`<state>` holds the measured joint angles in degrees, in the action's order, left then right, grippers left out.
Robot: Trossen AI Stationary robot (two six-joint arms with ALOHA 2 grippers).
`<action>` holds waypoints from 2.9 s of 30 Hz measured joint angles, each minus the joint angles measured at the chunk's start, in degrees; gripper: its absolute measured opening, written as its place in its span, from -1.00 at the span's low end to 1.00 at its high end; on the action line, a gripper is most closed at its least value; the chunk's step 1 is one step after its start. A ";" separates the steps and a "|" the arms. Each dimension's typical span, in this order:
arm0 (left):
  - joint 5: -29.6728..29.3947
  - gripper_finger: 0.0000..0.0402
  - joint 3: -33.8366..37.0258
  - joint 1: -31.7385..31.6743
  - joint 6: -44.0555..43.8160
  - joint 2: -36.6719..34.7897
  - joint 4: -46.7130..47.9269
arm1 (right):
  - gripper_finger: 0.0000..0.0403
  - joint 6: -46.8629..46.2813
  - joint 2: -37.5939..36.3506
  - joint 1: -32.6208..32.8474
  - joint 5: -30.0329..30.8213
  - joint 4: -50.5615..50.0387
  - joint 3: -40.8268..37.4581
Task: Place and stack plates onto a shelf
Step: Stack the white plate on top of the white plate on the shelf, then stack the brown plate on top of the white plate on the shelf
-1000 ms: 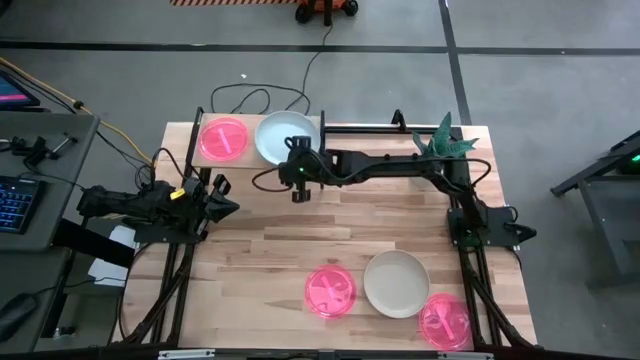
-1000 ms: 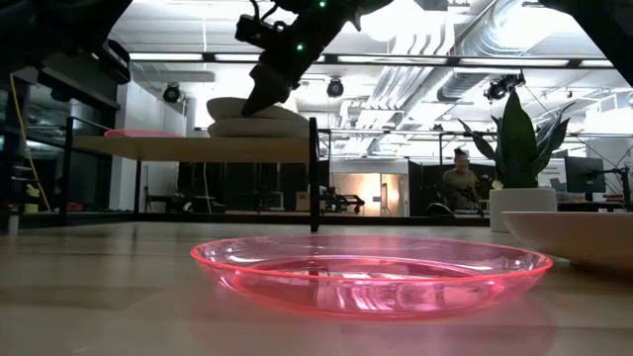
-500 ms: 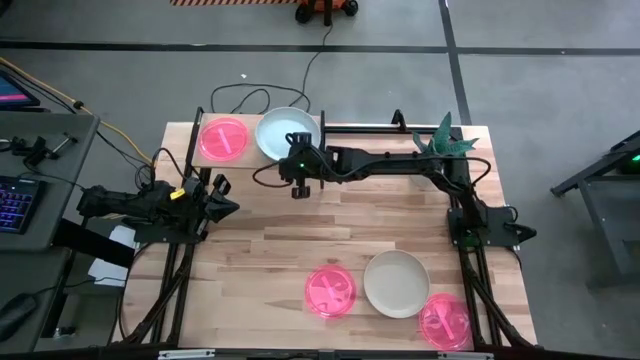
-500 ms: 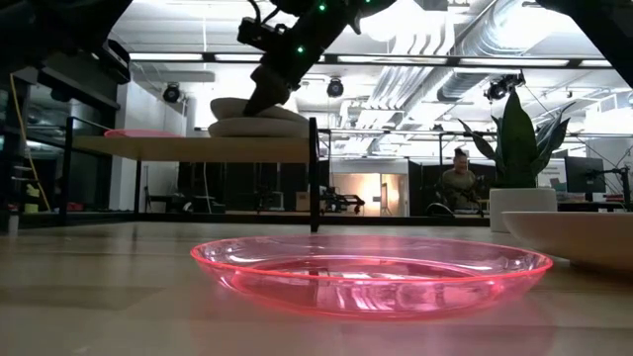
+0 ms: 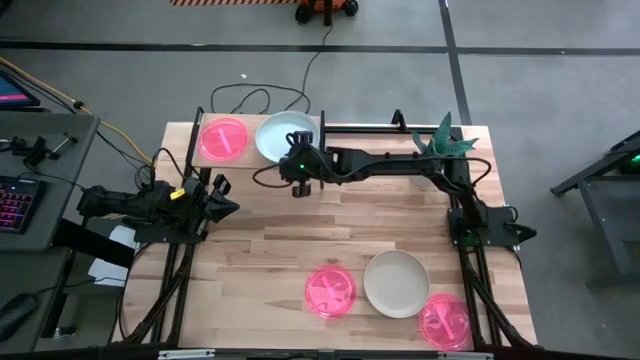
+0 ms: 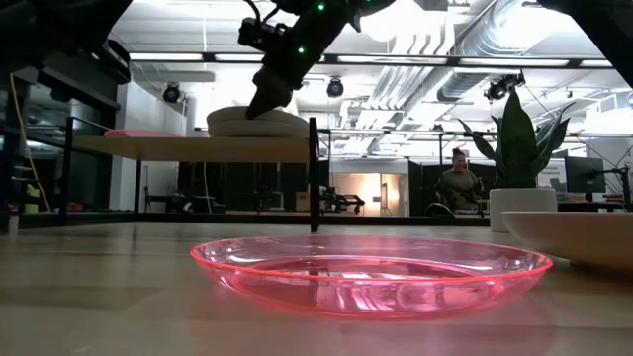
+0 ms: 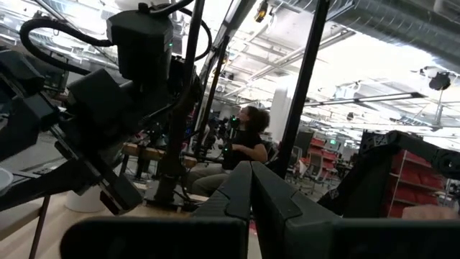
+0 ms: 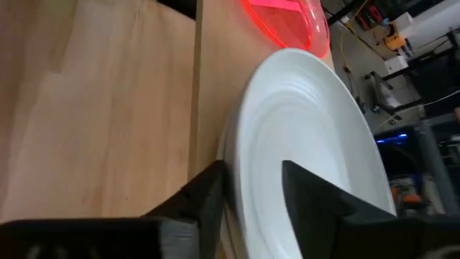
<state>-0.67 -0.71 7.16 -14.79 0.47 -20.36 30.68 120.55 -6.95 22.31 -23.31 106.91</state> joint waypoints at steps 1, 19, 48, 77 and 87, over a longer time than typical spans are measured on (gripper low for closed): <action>0.00 -1.00 0.00 0.00 0.00 0.00 0.00 | -0.30 0.95 -0.11 0.19 1.09 -0.06 0.00; -0.02 -1.00 0.00 0.00 -0.09 0.00 1.11 | -0.25 -17.57 -11.37 3.78 -10.28 -26.01 0.00; 0.00 -1.00 0.00 0.00 -0.07 0.00 2.55 | -0.25 -80.31 -52.54 29.51 -22.63 -4.29 -70.52; 0.00 -1.00 0.00 0.00 -0.04 0.00 2.61 | -0.25 -80.90 -52.72 30.33 -24.38 2.72 -75.49; 0.00 -1.00 0.00 0.00 -0.04 0.00 2.62 | -0.25 -77.13 -52.72 30.29 -15.21 -4.61 -73.08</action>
<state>-0.67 -0.71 7.16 -14.83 0.47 -17.74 -46.45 67.83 23.33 7.11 -27.92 33.84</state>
